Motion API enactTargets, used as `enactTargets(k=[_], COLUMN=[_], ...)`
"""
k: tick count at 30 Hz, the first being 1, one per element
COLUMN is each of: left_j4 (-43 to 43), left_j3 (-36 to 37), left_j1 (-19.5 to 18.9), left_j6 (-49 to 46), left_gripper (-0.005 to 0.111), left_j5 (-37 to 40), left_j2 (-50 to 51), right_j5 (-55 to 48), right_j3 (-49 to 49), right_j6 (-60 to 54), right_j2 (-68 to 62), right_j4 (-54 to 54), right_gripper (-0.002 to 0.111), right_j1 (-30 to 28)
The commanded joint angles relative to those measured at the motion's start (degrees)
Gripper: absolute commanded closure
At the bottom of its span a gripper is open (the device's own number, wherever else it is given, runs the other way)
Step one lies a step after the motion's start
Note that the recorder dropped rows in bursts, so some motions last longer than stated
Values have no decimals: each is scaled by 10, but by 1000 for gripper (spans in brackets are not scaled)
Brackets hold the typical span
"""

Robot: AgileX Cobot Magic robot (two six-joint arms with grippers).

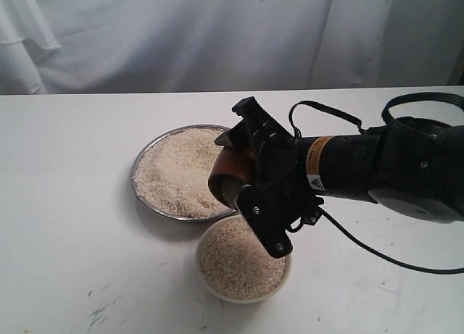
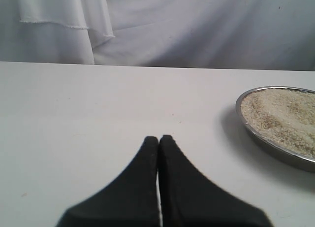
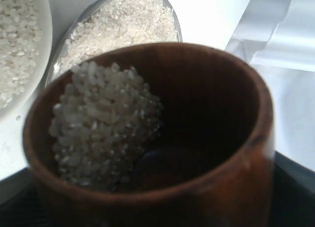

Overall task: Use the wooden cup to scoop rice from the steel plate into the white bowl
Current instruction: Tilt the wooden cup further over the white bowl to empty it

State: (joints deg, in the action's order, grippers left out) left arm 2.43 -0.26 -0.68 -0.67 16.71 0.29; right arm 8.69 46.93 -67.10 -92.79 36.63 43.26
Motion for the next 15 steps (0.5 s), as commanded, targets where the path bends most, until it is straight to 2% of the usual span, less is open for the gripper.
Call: enactTargets(k=[1,15], left_j4=[0,0], left_j3=[3,3], left_j1=[1,1], left_j6=[2,2], left_gripper=[107,107], left_j5=[-4,-4], left_j2=[-3,-3], right_j5=[2,-18], right_j3=[5,5], right_j6=[-26,-93], right_j2=[7,7], right_j4=[-1,5], right_gripper=[108,108], right_j1=[1,1])
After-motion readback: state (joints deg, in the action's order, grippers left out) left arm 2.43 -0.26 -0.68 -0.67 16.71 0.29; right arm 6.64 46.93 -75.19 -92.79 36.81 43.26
